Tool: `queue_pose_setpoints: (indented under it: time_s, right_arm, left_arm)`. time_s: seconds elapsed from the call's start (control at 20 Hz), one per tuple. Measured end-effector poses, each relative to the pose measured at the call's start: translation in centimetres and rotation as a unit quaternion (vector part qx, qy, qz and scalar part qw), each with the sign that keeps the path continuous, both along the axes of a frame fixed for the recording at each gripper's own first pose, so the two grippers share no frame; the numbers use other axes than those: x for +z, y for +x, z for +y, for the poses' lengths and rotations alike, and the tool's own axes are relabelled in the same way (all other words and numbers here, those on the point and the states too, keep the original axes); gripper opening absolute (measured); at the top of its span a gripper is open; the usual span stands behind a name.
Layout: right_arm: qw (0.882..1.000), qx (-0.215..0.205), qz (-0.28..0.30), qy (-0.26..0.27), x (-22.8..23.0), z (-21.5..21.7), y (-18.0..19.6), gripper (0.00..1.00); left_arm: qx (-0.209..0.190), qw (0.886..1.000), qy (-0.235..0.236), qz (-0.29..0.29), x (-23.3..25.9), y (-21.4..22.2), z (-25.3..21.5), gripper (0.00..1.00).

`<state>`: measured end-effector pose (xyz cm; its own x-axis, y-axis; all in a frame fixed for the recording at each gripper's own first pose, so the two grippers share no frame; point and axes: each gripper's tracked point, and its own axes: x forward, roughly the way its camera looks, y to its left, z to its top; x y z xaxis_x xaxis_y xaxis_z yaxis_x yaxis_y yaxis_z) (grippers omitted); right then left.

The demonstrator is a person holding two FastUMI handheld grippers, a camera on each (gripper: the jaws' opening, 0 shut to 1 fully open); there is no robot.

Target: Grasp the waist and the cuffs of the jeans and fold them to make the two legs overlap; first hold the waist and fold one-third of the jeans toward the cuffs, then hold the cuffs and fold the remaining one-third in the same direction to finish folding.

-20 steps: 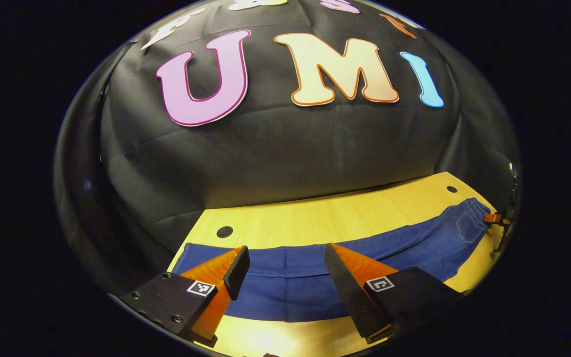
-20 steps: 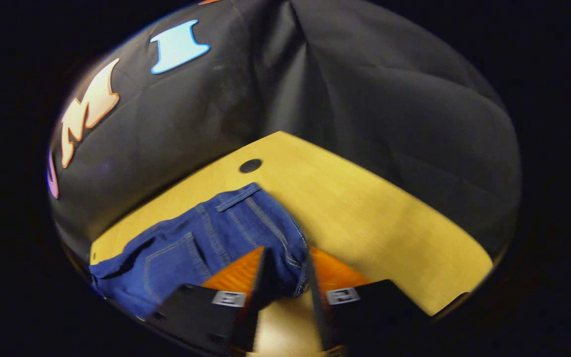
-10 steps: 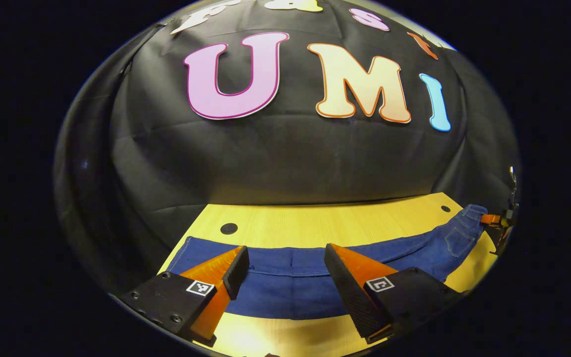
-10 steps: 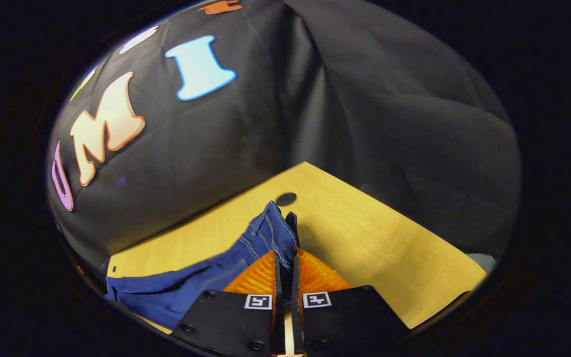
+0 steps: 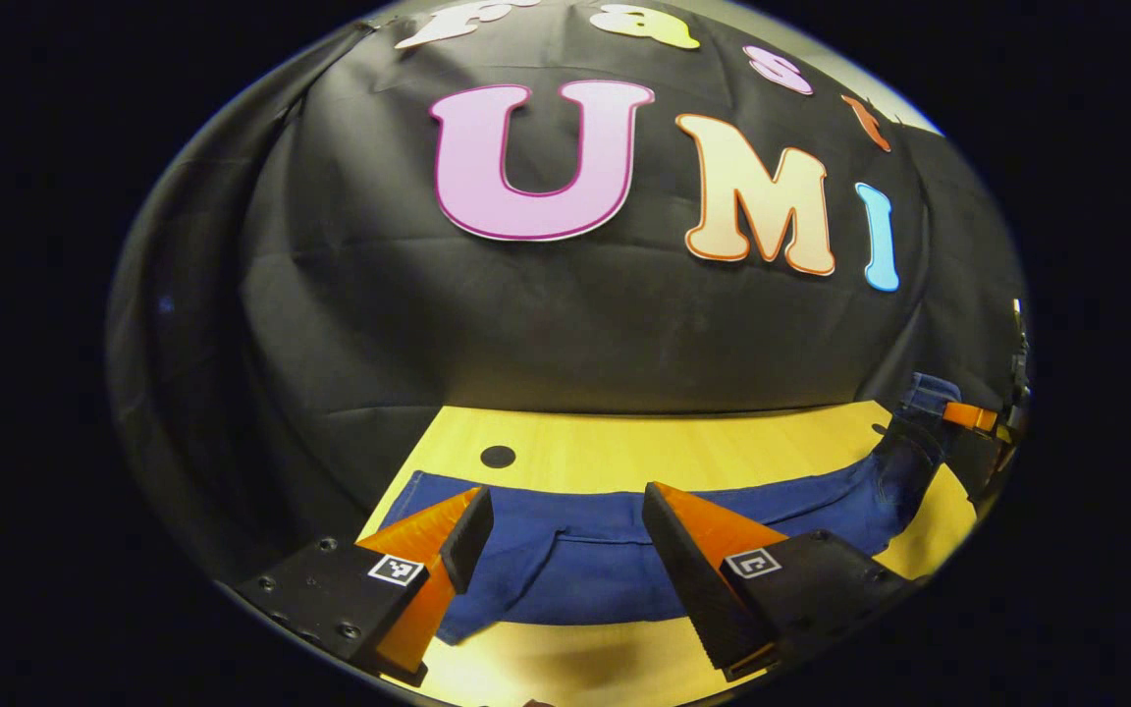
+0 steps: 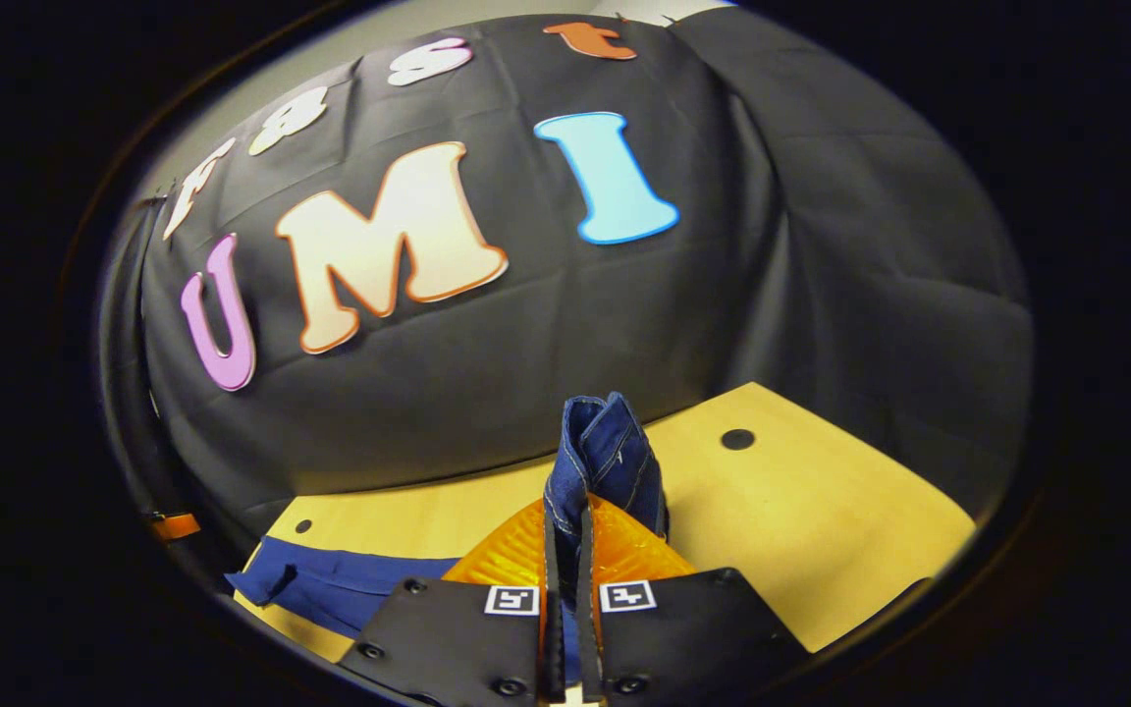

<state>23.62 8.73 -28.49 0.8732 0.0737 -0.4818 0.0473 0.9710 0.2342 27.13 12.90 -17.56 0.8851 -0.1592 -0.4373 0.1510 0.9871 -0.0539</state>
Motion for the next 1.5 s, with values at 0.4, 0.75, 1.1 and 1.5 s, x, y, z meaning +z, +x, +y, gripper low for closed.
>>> queue_pose_setpoints:
  time_s: [0.4, 0.75, 1.1, 1.5]
  right_arm:
    - [0.996, 0.046, 0.005, 0.081, -2.7, 13.1, -3.2, 0.08]
    - [0.987, 0.094, 0.063, 0.116, -9.6, 20.9, -6.6, 0.08]
    - [0.978, 0.095, 0.145, 0.117, -16.1, 23.3, -9.5, 0.34]
    - [0.990, 0.075, 0.089, 0.084, -9.9, 20.1, -7.4, 0.98]
  left_arm:
    - [-0.009, 1.000, 0.005, 0.029, -2.5, -2.4, 8.2, 0.94]
    - [-0.016, 0.998, 0.008, 0.056, -4.5, -3.0, 11.9, 0.94]
    - [-0.022, 0.994, 0.005, 0.103, -9.0, -2.8, 13.4, 0.94]
    - [-0.011, 0.988, 0.010, 0.157, -15.6, -0.8, 16.4, 0.95]
